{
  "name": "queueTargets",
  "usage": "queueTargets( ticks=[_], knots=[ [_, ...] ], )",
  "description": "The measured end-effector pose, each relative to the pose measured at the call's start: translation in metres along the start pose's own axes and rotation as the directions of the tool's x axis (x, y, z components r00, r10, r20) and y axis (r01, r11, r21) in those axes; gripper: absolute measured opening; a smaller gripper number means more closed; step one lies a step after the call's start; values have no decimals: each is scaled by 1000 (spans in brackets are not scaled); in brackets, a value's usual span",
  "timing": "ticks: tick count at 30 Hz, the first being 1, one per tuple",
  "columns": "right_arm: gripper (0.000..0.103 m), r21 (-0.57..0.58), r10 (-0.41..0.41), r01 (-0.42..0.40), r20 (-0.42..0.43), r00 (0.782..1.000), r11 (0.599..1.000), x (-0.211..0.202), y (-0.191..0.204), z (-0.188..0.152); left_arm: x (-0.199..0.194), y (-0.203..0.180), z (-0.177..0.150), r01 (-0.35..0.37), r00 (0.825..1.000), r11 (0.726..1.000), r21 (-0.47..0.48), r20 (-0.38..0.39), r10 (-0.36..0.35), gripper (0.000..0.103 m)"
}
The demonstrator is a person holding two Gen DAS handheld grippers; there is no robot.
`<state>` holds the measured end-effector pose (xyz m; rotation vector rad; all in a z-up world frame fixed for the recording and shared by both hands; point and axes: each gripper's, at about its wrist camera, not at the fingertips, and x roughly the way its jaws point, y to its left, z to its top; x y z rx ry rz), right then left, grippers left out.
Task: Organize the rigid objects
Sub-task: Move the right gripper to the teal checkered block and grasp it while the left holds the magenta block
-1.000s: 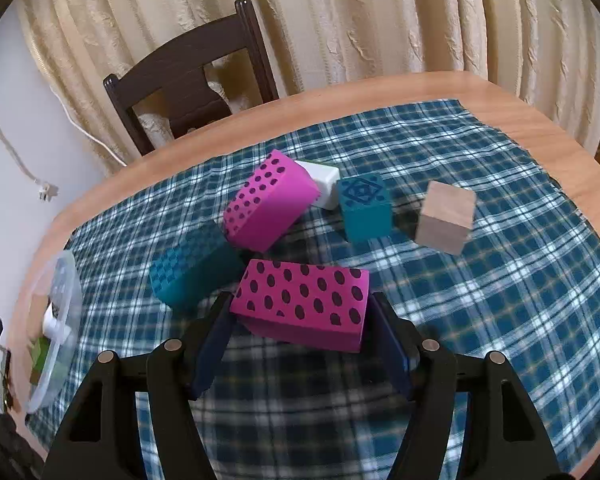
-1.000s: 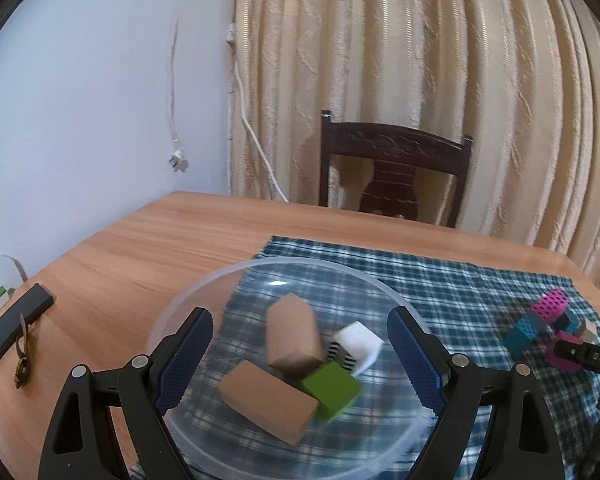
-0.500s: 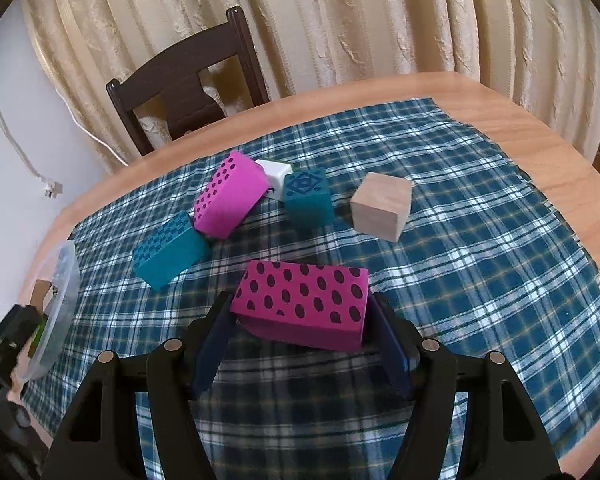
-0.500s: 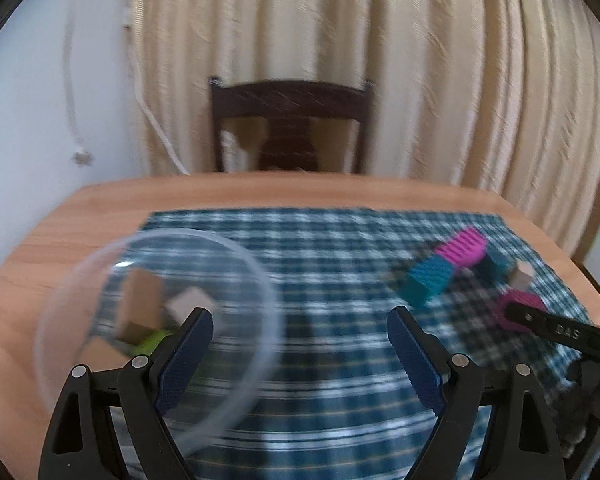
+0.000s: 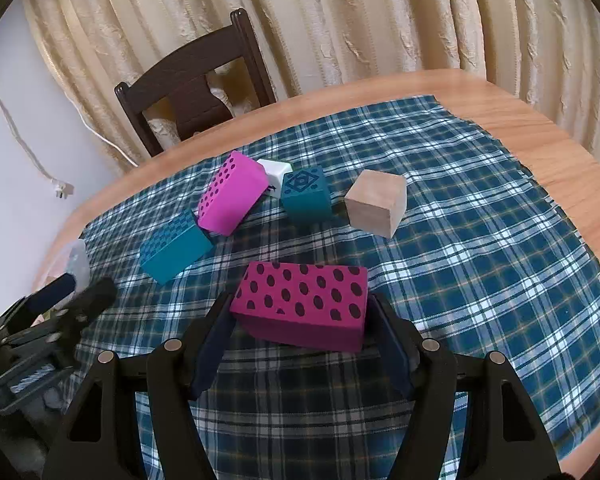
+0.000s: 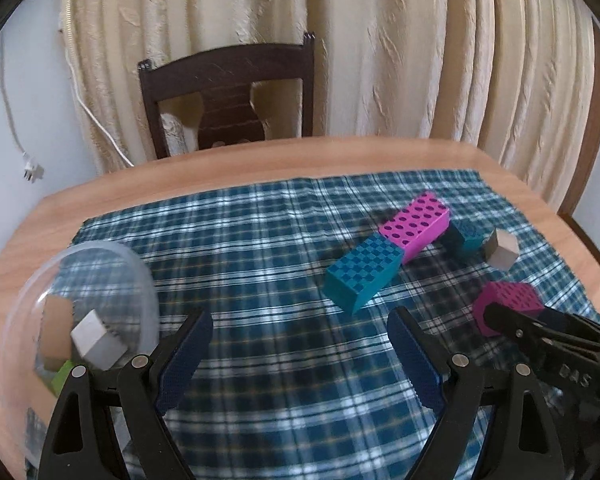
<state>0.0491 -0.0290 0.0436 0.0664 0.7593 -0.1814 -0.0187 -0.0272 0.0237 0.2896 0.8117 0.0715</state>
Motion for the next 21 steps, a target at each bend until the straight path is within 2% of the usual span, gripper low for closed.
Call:
queueTargets(
  ticks=[9,16,17,21],
  knots=[
    [92,41,47,-44,-85,995,998,36,-14,8,-2,0,-1,-4,1000,1000,-2,-2,4,68],
    [92,-17,72,-75,-136,988,997,50,-1,19,-4,1,-3,-11,1000,1000,3,-2,11,68],
    [92,-28,98,-103,-136,986,994,51,1,21,-4,1,-3,-11,1000,1000,2,-2,11,68],
    [92,-68,116,-125,-132,985,990,52,7,31,-5,0,-3,-13,1000,1000,3,-3,13,68]
  ],
)
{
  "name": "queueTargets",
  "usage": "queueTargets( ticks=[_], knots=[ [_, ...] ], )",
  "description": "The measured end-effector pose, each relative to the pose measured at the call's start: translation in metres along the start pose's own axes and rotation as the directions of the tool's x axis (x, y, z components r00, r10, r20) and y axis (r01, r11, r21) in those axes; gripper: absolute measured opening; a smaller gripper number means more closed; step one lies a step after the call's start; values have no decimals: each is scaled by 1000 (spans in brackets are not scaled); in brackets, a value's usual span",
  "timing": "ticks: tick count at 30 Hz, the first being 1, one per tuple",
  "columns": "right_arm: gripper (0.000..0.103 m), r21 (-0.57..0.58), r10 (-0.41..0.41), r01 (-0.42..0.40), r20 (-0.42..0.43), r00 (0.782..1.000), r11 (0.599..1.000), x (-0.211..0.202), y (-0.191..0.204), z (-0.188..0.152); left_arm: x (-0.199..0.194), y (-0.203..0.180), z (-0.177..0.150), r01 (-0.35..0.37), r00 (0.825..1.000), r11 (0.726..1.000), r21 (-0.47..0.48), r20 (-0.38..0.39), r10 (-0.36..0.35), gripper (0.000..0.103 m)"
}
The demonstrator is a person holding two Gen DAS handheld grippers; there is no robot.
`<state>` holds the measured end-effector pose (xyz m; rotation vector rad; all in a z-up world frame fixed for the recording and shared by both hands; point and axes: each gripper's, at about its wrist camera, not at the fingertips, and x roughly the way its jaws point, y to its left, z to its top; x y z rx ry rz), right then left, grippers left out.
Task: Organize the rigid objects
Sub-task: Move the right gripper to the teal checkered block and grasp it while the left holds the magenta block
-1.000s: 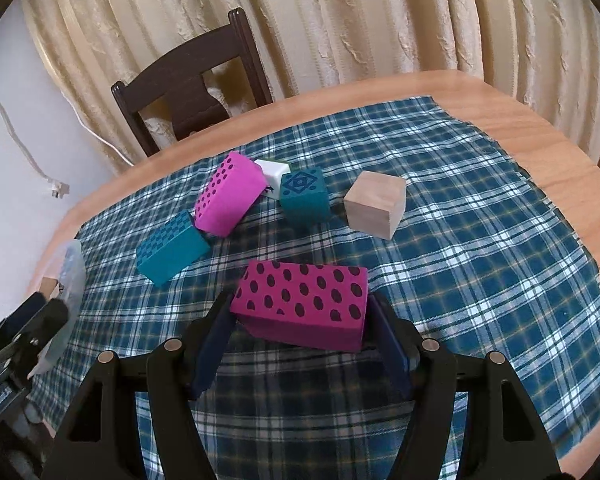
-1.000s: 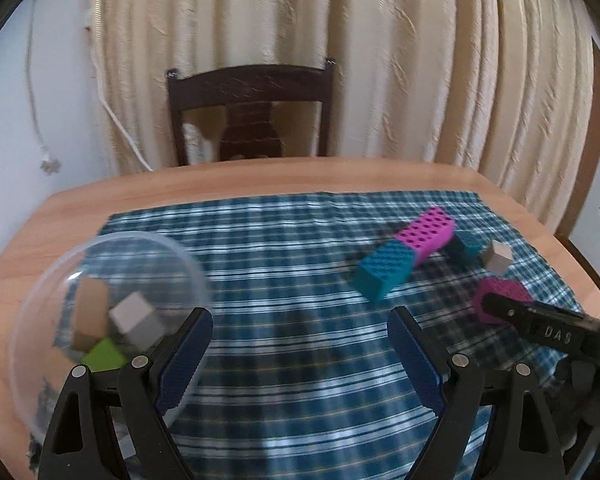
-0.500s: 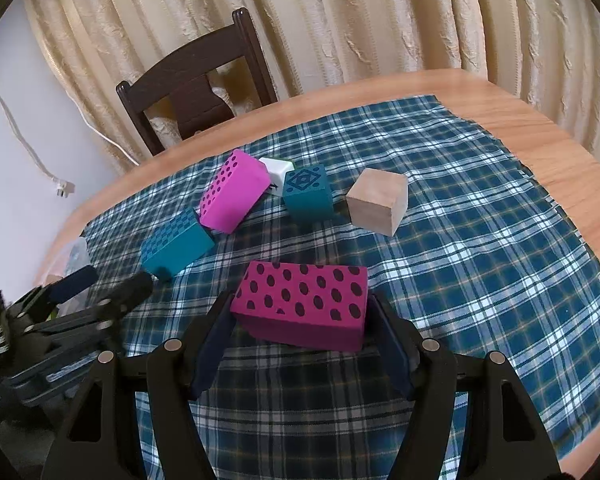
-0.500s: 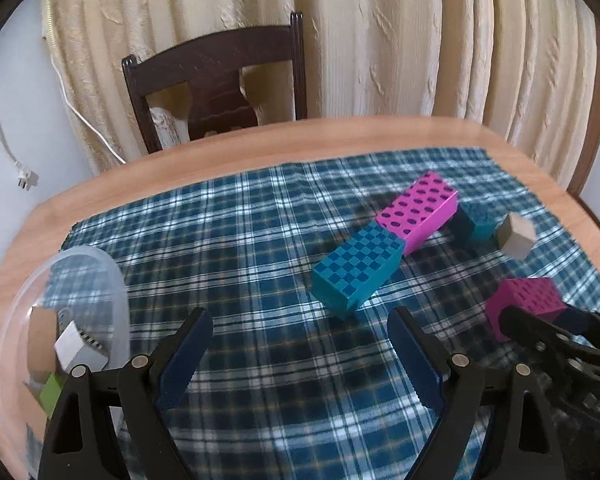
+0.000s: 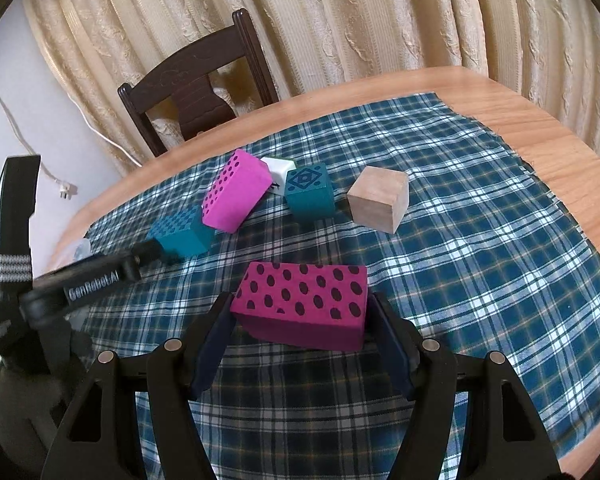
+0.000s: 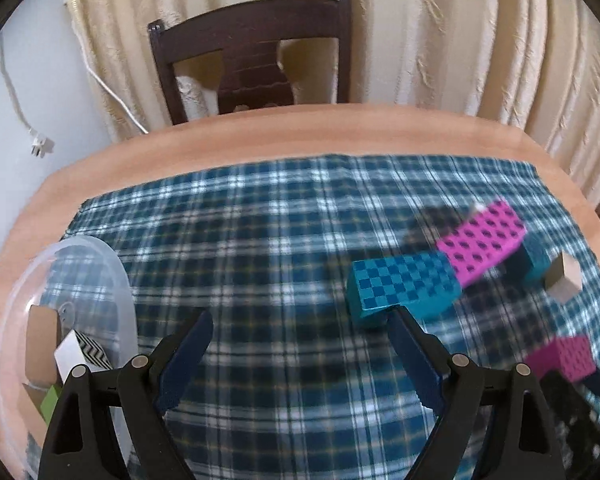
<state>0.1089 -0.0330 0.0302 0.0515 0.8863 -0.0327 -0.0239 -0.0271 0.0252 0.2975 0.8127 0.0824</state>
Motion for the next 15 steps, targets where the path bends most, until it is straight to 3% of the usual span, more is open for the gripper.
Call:
queueTargets(
  ticks=[2,5,15],
  knots=[
    [92,-24,-15,15,-1,1000,1000,-1,2,4,-1,0,0,-3,1000,1000,3,0,3,68],
    [92,-52,-106,105,-4,994,993,-3,2,6,-1,0,0,-4,1000,1000,3,-1,4,68],
    [92,16,-122,121,9,993,992,0,-26,3,-2,-1,0,-6,1000,1000,4,-1,6,68]
  ],
)
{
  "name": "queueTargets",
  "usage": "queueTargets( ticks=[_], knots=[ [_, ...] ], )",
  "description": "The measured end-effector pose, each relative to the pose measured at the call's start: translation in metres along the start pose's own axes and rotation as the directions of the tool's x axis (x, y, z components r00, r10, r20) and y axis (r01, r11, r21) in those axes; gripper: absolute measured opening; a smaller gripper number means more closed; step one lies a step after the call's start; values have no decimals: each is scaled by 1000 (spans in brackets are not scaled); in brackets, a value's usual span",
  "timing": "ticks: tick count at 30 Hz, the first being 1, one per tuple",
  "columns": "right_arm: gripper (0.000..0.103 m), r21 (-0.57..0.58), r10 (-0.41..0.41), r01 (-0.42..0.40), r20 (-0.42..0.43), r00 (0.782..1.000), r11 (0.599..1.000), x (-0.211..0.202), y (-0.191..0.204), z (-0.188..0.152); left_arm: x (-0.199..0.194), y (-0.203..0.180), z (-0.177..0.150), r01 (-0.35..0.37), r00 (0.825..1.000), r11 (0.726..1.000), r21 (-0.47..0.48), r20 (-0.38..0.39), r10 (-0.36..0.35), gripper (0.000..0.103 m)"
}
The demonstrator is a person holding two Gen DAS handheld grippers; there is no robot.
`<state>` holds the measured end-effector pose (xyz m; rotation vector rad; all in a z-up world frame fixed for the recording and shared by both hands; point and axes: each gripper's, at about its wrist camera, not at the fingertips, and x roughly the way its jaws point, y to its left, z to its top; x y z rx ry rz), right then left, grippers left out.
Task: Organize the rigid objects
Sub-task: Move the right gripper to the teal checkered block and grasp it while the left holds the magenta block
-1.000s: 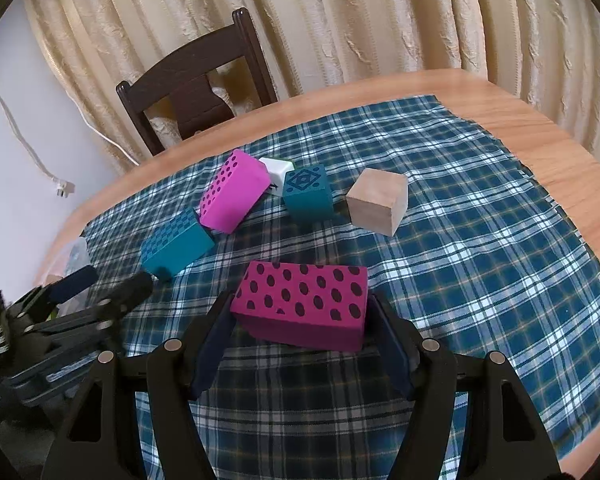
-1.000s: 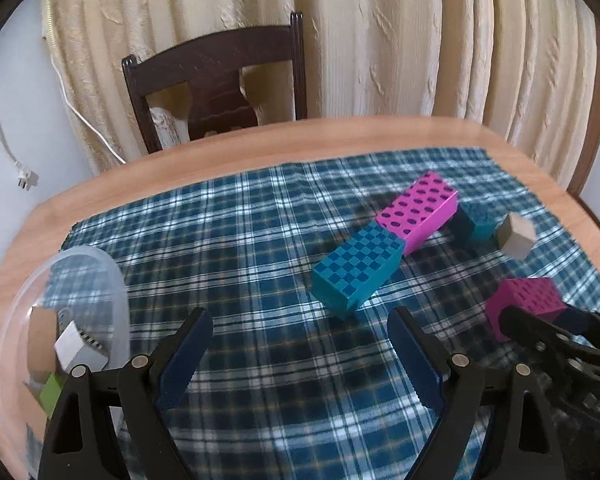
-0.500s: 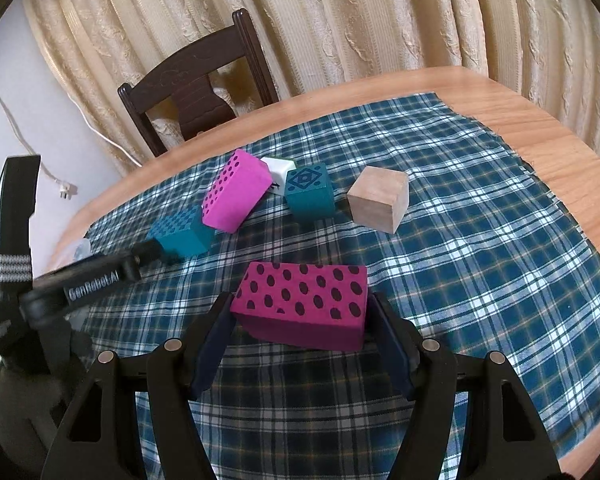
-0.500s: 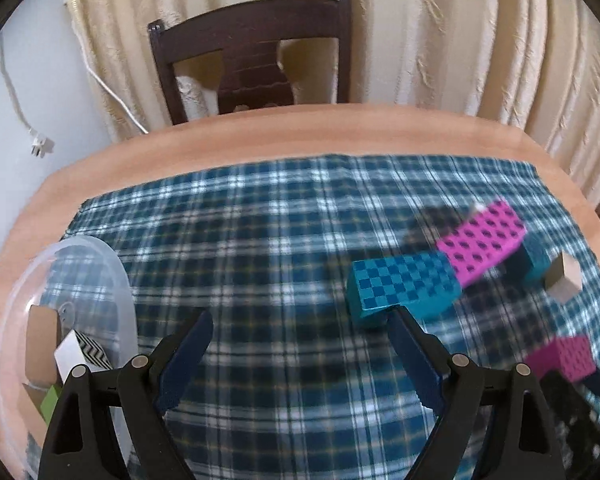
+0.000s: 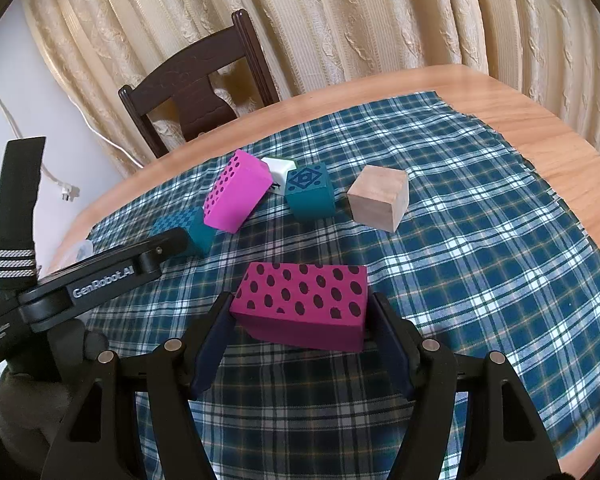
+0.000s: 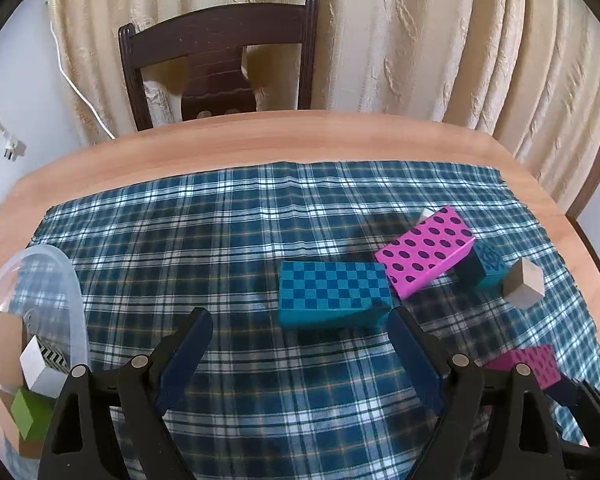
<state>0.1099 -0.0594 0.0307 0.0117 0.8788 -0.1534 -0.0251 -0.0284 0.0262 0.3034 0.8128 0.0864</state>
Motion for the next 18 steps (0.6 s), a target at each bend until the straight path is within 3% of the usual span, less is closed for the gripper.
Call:
queueTargets(
  ticks=[18],
  knots=[
    [92,4,-28,28,-9,1000,1000,15,-13,11,0,0,0,-1,1000,1000,0,0,1,68]
  ],
)
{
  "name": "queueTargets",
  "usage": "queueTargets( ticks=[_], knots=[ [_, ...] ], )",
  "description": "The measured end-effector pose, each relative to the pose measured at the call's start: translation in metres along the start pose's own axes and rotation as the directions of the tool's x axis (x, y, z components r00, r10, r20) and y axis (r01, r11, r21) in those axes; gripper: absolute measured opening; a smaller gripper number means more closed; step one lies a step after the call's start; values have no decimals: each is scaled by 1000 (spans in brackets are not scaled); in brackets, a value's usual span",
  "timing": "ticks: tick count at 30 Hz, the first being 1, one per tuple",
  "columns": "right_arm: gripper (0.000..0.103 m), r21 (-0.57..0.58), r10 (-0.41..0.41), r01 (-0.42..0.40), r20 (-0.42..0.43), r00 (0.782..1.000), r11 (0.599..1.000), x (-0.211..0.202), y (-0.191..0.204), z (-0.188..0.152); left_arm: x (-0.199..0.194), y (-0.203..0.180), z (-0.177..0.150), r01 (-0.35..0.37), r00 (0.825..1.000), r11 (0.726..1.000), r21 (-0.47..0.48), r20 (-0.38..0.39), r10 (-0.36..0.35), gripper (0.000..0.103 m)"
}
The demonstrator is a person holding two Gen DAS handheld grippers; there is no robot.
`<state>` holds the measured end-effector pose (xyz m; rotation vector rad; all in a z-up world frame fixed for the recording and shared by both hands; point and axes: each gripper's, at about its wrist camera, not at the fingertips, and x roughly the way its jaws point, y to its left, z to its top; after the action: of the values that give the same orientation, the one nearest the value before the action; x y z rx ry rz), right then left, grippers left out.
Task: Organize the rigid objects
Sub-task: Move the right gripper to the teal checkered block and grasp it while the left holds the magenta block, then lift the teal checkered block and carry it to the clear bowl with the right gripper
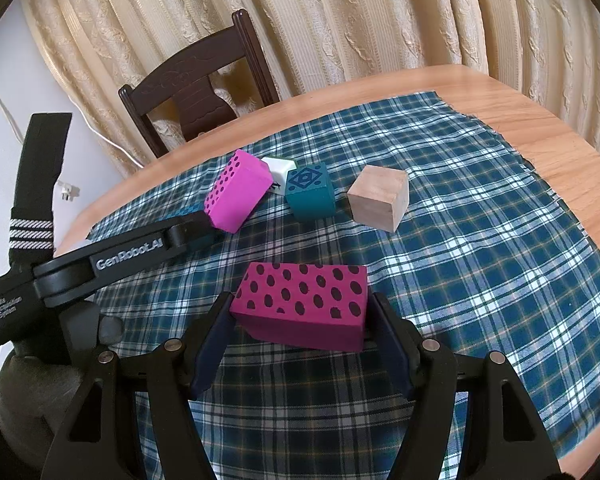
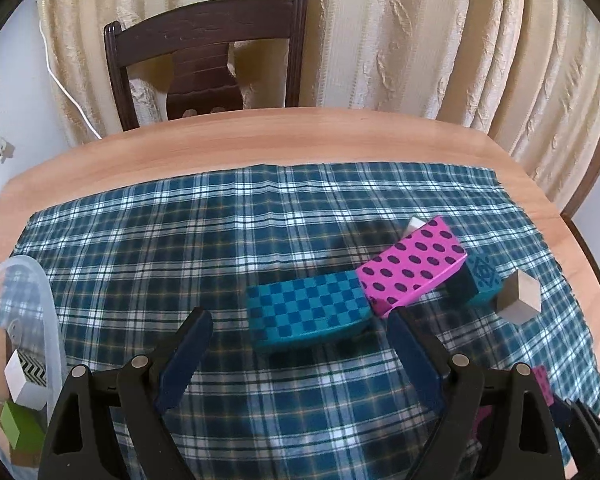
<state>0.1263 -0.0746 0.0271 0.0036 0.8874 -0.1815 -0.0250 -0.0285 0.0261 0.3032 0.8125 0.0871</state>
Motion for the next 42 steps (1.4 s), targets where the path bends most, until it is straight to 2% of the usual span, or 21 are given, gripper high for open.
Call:
queueTargets(
  ticks=[8,13,23,42],
  knots=[
    [91,-4,23,-23,-6,1000,1000,15,1,5,0,0,0,0,1000,1000,0,0,0,68],
    [68,-3,-2,2,-17,1000,1000,21,4,3,0,0,0,0,1000,1000,-1,1,0,68],
    [68,9,-16,16,4,1000,1000,13,5,-4,0,0,-1,1,1000,1000,-2,1,-1,68],
    [68,56,71,-78,120,990,995,-33,20,-28,0,1,-1,3,1000,1000,-5,2,-3,68]
  ],
)
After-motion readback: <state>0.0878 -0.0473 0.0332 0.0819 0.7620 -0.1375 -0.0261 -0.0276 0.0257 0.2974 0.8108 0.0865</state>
